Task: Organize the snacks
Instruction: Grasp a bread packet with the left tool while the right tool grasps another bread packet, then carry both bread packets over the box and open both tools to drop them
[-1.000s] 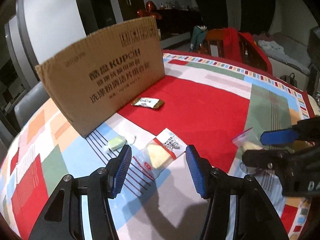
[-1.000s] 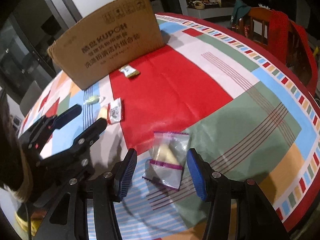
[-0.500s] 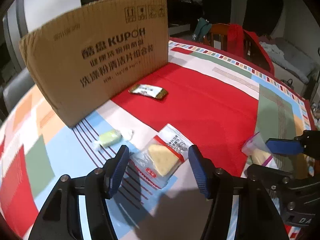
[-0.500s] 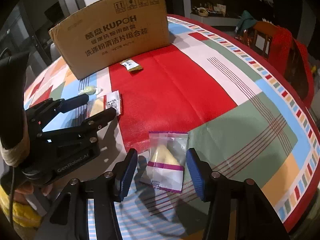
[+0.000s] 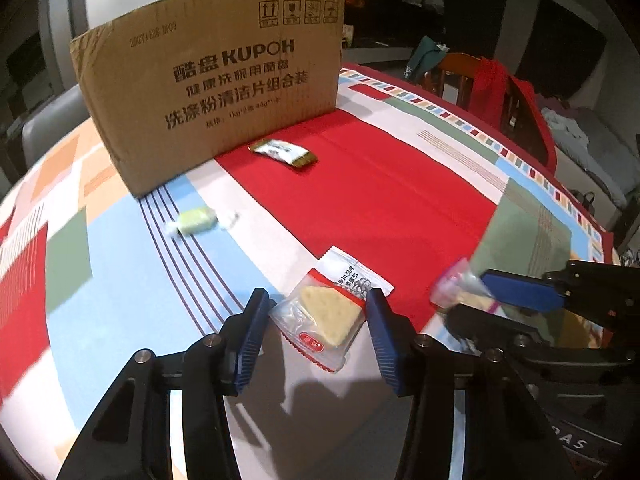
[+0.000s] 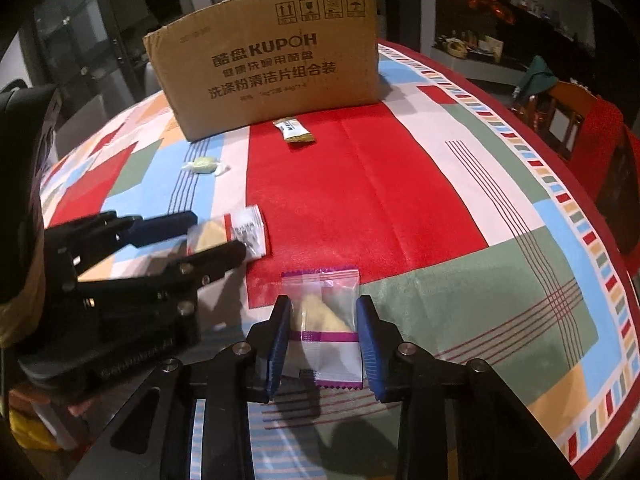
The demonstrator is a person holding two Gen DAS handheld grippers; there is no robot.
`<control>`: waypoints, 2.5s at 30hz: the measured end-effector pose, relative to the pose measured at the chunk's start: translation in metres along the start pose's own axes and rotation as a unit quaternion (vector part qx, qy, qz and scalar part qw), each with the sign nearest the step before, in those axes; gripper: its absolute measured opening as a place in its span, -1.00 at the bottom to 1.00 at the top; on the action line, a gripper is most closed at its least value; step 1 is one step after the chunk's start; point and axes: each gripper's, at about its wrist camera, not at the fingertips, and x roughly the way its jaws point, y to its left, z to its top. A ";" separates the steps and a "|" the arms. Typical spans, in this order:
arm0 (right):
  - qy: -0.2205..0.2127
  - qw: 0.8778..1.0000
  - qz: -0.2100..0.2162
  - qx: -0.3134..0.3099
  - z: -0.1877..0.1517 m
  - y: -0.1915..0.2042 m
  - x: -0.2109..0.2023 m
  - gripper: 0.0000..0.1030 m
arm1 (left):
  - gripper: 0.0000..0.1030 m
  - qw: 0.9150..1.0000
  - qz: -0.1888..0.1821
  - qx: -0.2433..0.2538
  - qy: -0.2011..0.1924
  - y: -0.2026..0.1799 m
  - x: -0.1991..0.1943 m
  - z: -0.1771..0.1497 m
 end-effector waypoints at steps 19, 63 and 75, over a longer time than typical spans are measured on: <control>-0.032 0.998 0.057 0.003 0.011 -0.018 -0.025 -0.35 | -0.06 0.986 0.072 -0.146 -0.032 -0.004 -0.056 -0.018; -0.196 0.971 0.130 -0.031 0.146 -0.021 -0.096 -0.34 | -0.05 0.956 0.151 -0.157 -0.197 0.010 -0.149 0.095; -0.213 0.971 0.103 -0.038 0.189 -0.019 -0.078 -0.34 | -0.05 0.950 0.159 -0.165 -0.212 0.027 -0.140 0.129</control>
